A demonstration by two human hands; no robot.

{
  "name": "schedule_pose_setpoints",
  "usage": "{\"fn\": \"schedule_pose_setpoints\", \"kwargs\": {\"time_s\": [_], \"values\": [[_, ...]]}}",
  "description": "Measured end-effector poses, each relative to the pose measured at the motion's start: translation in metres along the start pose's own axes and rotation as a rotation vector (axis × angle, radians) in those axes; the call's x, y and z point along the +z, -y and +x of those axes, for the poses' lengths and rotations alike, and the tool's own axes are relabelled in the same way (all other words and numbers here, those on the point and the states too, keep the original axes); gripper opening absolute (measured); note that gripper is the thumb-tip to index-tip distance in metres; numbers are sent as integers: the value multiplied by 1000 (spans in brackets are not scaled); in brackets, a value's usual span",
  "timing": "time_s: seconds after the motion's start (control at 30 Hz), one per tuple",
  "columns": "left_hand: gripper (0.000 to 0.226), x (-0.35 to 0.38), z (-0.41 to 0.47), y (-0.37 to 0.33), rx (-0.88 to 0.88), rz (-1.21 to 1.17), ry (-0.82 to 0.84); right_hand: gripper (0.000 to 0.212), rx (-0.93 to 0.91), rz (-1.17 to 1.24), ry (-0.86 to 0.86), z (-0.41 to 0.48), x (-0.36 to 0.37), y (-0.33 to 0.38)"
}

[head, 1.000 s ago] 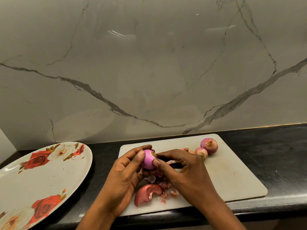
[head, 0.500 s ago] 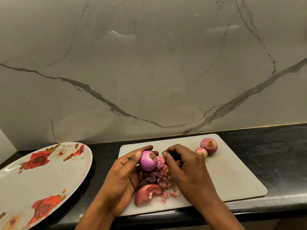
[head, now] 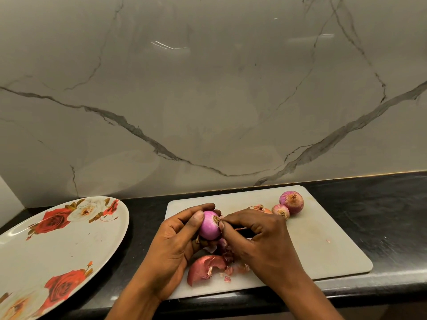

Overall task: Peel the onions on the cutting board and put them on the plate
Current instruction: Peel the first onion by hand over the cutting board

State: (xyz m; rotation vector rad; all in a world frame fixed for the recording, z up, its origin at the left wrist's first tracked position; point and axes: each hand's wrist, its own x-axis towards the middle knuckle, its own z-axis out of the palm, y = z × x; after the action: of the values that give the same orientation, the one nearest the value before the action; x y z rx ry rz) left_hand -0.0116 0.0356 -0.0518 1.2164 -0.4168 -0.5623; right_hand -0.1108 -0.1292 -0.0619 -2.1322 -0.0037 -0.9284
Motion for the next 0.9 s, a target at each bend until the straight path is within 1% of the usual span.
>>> {"fn": "schedule_pose_setpoints", "kwargs": {"time_s": [0.1, 0.2, 0.27, 0.37, 0.47, 0.57, 0.77, 0.9], "values": [[33, 0, 0, -1, -8, 4, 2, 10, 2, -90, 13, -2, 2, -1], [35, 0, 0, -2, -14, -16, 2, 13, 5, -149, 15, -1, 4, 0], [37, 1, -1, -2, -14, -35, 6, 14, 18, -148, -15, -1, 4, 1], [39, 0, -2, -3, -13, -58, 12, 4, 56, -118, -66, 1, 2, 0], [41, 1, -3, -5, -15, -60, 20, 5, 65, -107, -57, 0, 1, 0], [40, 3, -4, -5, 3, -67, 29, 9, 52, -38, -13, 0, 0, 1], [35, -1, -2, -3, 14, -94, 5, 20, 159, 194, 64, 6, -5, 2], [33, -1, -1, -3, 5, -85, 2, 16, 203, 248, 91, 8, -4, -2]]}}
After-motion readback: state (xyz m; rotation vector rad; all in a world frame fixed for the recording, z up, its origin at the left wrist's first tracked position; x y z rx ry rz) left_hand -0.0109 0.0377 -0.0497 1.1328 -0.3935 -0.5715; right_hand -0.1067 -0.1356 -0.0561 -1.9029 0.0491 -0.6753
